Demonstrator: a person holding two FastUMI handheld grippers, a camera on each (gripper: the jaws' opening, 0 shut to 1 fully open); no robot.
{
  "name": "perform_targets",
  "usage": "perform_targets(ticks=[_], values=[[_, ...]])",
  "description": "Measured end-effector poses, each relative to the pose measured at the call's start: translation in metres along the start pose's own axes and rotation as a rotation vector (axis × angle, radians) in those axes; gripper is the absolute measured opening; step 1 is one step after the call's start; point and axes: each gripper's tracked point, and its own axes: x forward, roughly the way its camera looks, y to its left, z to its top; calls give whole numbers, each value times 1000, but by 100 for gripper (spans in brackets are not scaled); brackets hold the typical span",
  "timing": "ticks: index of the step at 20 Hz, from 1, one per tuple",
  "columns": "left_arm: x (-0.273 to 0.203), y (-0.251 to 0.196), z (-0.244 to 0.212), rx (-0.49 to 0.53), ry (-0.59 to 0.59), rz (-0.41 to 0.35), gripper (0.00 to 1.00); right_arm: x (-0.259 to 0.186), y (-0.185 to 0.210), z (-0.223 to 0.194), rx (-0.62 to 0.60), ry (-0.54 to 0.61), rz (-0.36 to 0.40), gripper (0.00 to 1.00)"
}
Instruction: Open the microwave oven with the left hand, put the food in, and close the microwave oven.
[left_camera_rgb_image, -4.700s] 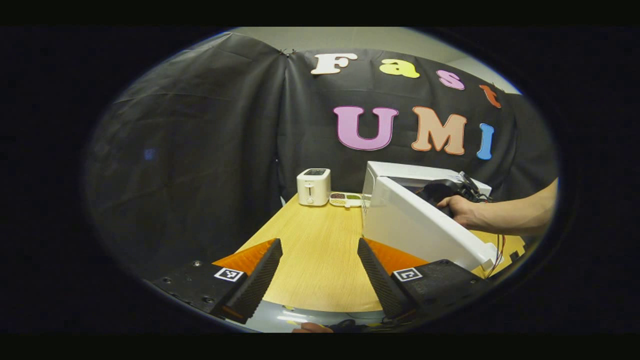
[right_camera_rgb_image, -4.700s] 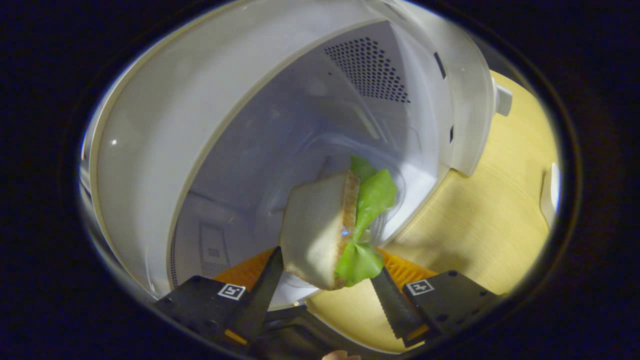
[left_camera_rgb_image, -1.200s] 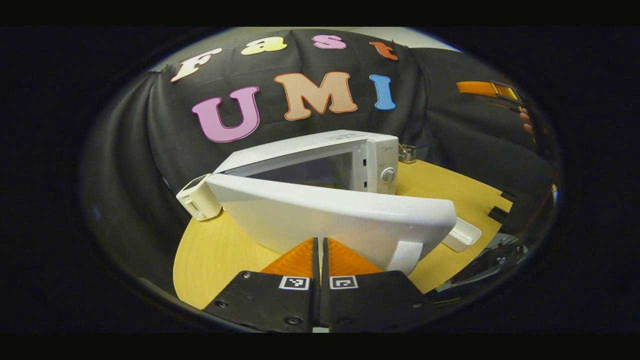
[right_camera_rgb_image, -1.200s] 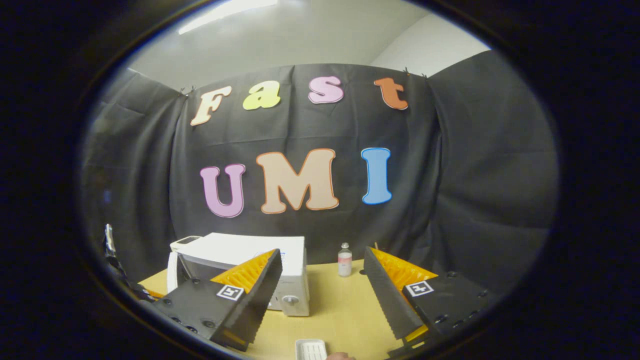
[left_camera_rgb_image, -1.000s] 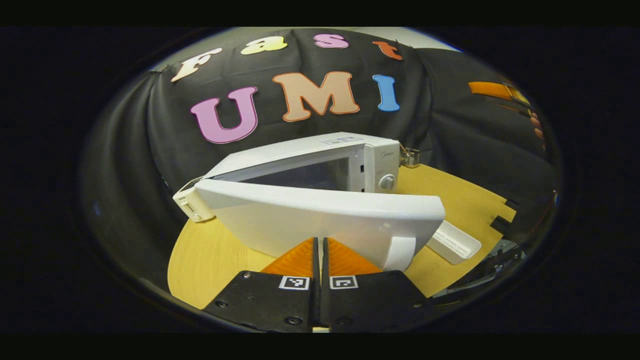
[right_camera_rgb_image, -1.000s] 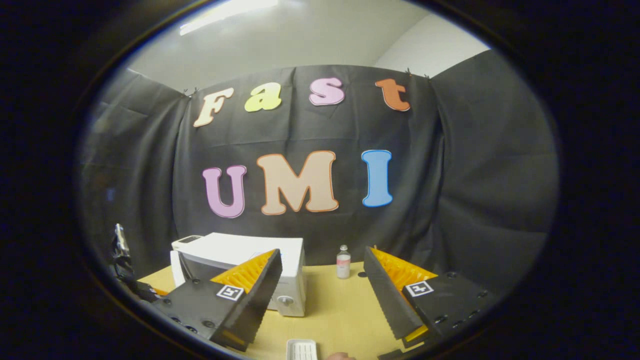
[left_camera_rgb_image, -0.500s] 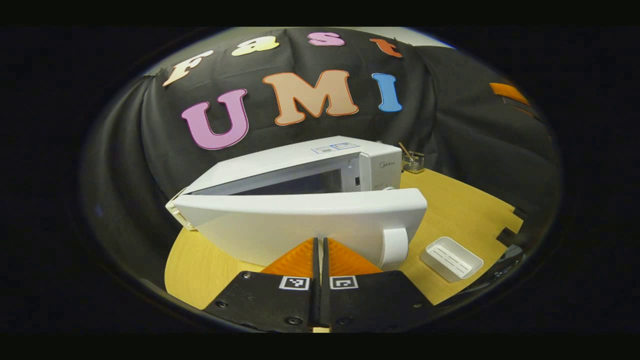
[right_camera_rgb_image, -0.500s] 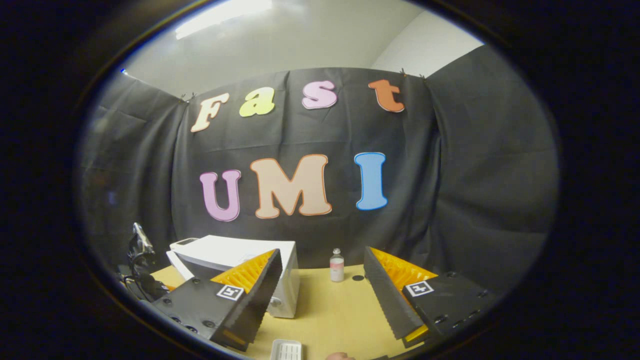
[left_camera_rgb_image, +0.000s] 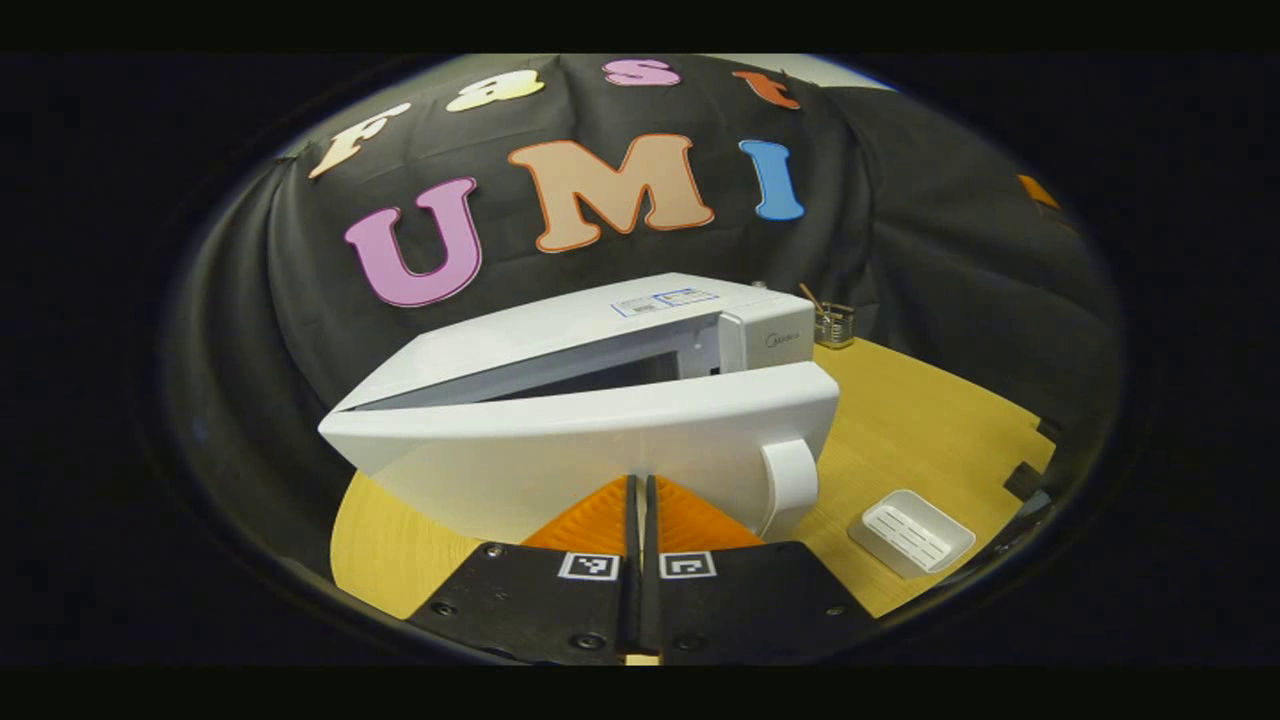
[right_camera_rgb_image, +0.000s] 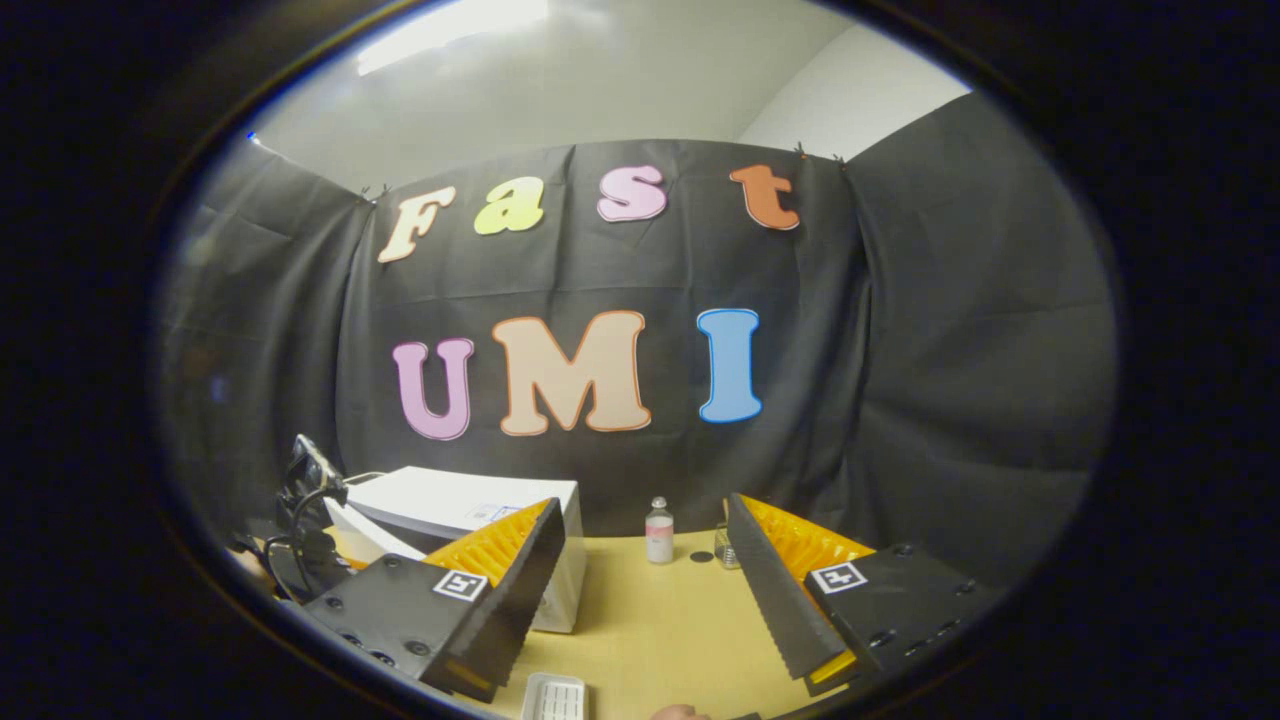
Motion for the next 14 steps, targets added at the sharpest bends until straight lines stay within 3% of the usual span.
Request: perform_targets(ticks=[7,14], values=[[24,6,20,45,-41,37,1,-15,-6,-3,-44,6,-22,94],[54,6,34,-9,-34,44,1,-27,-13,-7,-56,23,-48,94]])
